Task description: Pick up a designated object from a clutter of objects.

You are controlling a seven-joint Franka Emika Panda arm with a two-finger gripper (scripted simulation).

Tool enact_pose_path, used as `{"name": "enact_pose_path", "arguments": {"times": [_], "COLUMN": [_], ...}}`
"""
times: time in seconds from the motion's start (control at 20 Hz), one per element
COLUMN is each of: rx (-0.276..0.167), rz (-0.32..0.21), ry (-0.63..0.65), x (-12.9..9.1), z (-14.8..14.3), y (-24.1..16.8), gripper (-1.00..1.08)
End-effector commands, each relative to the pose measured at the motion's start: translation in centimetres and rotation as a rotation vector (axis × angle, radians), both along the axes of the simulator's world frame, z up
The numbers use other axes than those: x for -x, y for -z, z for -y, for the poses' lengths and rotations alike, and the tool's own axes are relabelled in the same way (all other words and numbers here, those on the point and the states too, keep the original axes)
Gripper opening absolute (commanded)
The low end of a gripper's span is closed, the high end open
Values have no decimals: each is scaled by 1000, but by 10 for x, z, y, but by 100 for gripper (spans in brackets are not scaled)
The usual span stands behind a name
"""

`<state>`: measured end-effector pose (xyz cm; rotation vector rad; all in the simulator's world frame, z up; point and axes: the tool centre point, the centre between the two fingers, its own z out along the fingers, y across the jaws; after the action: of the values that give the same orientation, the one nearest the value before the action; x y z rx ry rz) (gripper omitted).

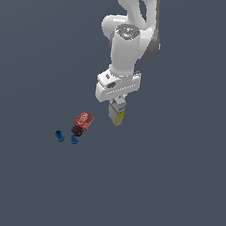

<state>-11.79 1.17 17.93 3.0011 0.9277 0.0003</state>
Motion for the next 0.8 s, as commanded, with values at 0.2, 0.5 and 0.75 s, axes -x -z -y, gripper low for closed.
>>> {"name": "enact_pose_path", "arguments": {"times": [0.2,0.5,0.75], "rx": [0,0,0], "rz": [1,1,0], "ry": [0,0,0], "x": [-29,-63,-91], "z": [4,9,12], "y": [-34,-73,-103], "gripper": [-100,-100,-100]}}
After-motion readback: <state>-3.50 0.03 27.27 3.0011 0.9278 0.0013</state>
